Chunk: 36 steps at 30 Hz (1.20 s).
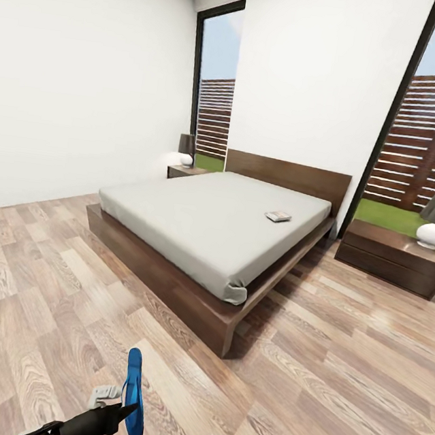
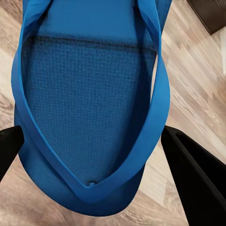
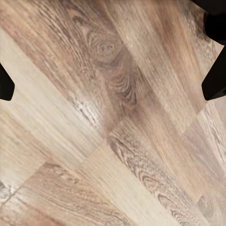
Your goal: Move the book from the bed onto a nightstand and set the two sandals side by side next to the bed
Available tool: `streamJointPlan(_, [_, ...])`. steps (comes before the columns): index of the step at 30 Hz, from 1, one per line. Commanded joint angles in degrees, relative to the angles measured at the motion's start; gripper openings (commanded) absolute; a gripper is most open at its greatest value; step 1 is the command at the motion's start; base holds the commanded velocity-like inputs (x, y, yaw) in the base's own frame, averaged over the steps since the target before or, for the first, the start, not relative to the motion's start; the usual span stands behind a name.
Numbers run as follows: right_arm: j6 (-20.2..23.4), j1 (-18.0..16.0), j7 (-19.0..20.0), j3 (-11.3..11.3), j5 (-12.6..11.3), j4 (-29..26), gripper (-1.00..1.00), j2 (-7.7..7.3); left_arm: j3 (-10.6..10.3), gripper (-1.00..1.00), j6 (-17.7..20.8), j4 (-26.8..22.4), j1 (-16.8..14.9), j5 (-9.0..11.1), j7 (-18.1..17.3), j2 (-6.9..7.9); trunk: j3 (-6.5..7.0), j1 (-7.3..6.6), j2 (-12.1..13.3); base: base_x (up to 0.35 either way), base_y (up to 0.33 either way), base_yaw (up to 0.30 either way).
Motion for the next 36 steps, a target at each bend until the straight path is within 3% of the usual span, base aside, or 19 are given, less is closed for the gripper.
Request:
streamJointPlan(1, [0.27, -0.03, 0.34, -0.48, 0.48, -0.07, 1.0, 0.05, 0.08, -1.0, 0.57, 0.0, -0.03, 0.47, -0.16, 0.0, -0.06, -0.01, -0.02, 0.0, 0.0, 0.0])
streamJointPlan(6, [0.27, -0.03, 0.34, -0.5, 0.48, -0.07, 1.0, 0.05, 0.09, -1.0, 0.57, 0.0, 0.0, 0.47, -0.16, 0.0, -0.06, -0.01, -0.02, 0.0, 0.0, 0.081])
streamJointPlan(12, [0.27, -0.03, 0.34, -0.48, 0.47, -0.09, 1.0, 0.05, 0.05, -1.0, 0.57, 0.0, 0.0, 0.47, -0.15, 0.0, 1.02, -1.33, 2.38, 0.0, 0.0, 0.042])
streamJointPlan(21, [0.33, -0.03, 0.34, -0.56, 0.44, -0.09, 1.0, 0.04, 0.09, -1.0, 0.54, 0.0, 0.0, 0.47, -0.12, 0.0, 1.02, -1.33, 2.38, 0.0, 0.0, 0.035])
streamJointPlan(36, [0.36, -0.03, -0.09, -0.66, 0.5, -0.08, 1.0, 0.05, 0.09, -1.0, 0.49, 0.0, -0.01, 0.56, -0.08, -0.07, 1.02, -1.33, 2.38, 0.0, 0.0, 0.271])
